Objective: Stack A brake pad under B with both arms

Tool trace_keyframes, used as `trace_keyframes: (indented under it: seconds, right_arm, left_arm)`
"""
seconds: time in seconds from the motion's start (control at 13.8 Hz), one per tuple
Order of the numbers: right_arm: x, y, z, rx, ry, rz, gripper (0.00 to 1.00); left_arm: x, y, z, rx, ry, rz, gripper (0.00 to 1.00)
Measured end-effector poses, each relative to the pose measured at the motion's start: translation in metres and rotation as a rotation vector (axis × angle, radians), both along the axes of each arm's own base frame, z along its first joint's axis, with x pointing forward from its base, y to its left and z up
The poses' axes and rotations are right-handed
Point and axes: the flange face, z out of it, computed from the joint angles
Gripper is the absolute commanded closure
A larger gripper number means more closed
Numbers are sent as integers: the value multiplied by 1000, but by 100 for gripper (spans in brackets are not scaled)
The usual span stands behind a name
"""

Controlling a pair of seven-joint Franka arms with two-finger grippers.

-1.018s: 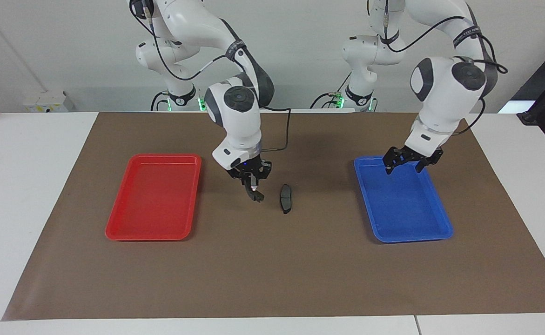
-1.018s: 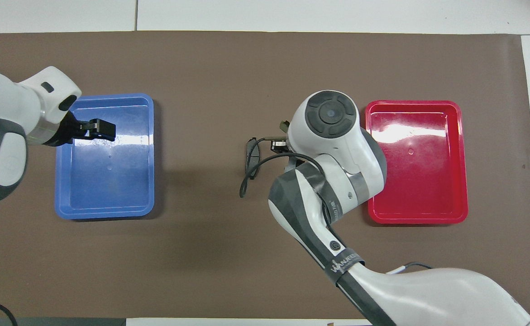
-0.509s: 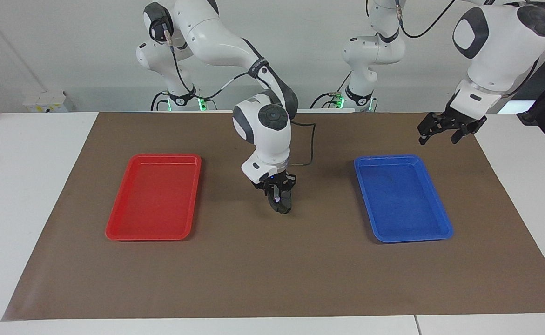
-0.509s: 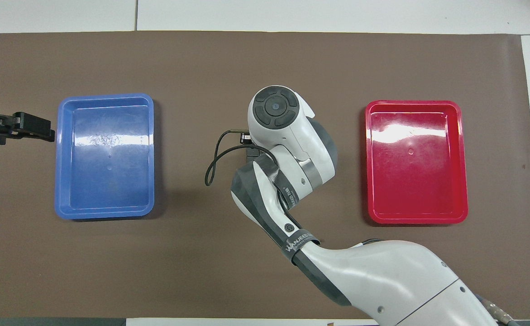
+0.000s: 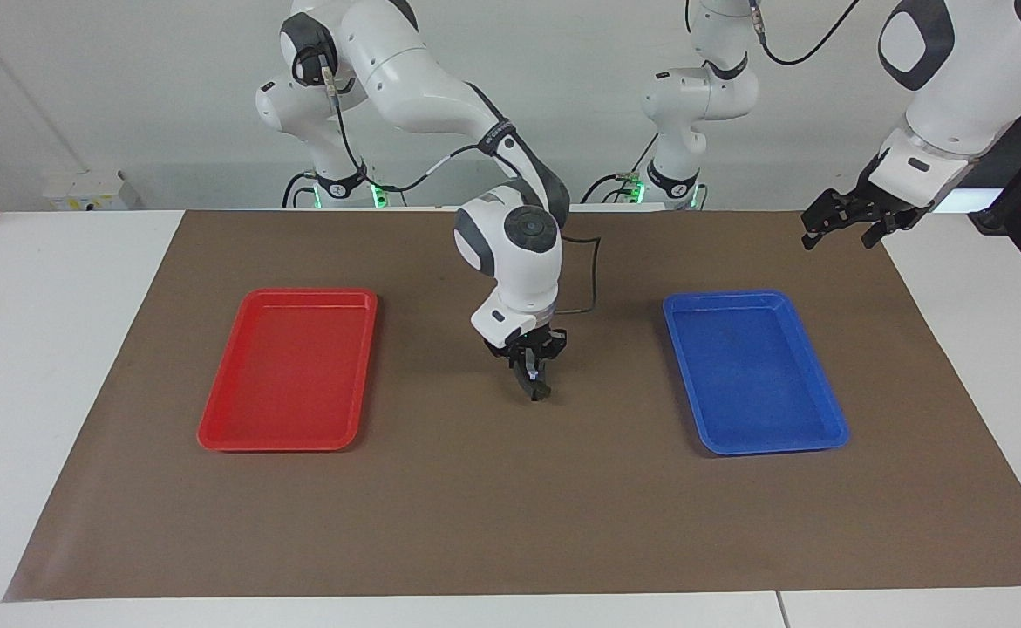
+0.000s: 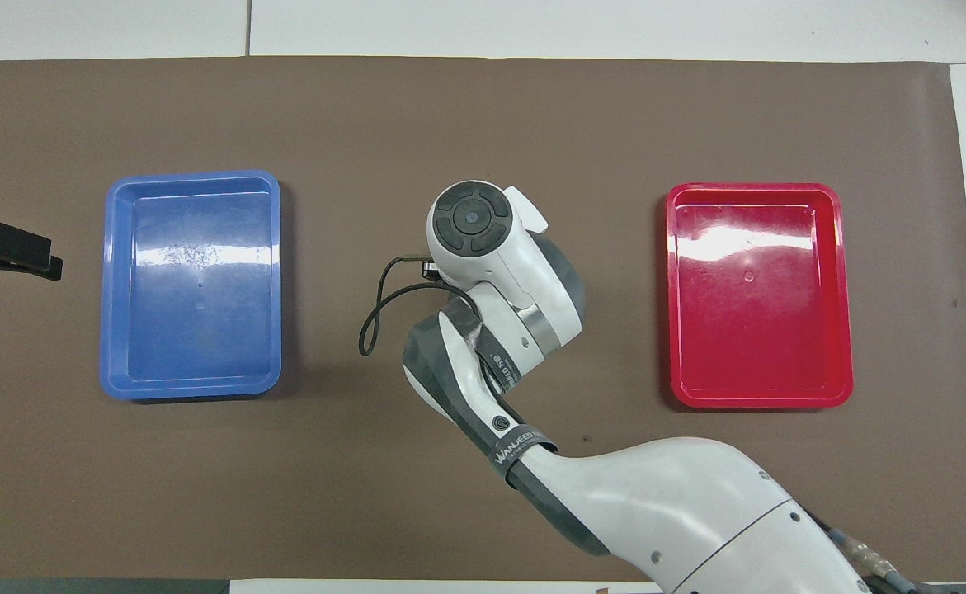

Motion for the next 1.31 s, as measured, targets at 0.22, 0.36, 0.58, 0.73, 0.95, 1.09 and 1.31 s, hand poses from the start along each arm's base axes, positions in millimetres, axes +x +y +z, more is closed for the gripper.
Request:
trace_keyframes:
  seconds: [0.22, 0.36, 0.58, 0.73, 0.95, 1.09, 1.31]
  right_arm:
    - [-6, -1, -13, -15, 20, 29, 100]
    - [-7, -2, -15, -18, 23, 36, 100]
    - [-7, -3, -20, -3, 0, 41, 100]
    - [-8, -3, -20, 1, -8, 43, 100]
    - [-9, -3, -20, 0, -12, 46, 100]
    - [-9, -3, -20, -3, -14, 59, 100]
    - [-9, -3, -20, -13, -13, 97, 100]
  left_arm:
    - [0, 1, 0, 0, 0, 2, 0]
    - [0, 2, 0, 0, 0, 4, 0]
    - [0, 2, 0, 0, 0, 3, 0]
    - [0, 2, 0, 0, 0, 3, 0]
    - [0, 2, 0, 0, 0, 3, 0]
    - [0, 2, 0, 0, 0, 3, 0]
    - [0, 2, 0, 0, 0, 3, 0]
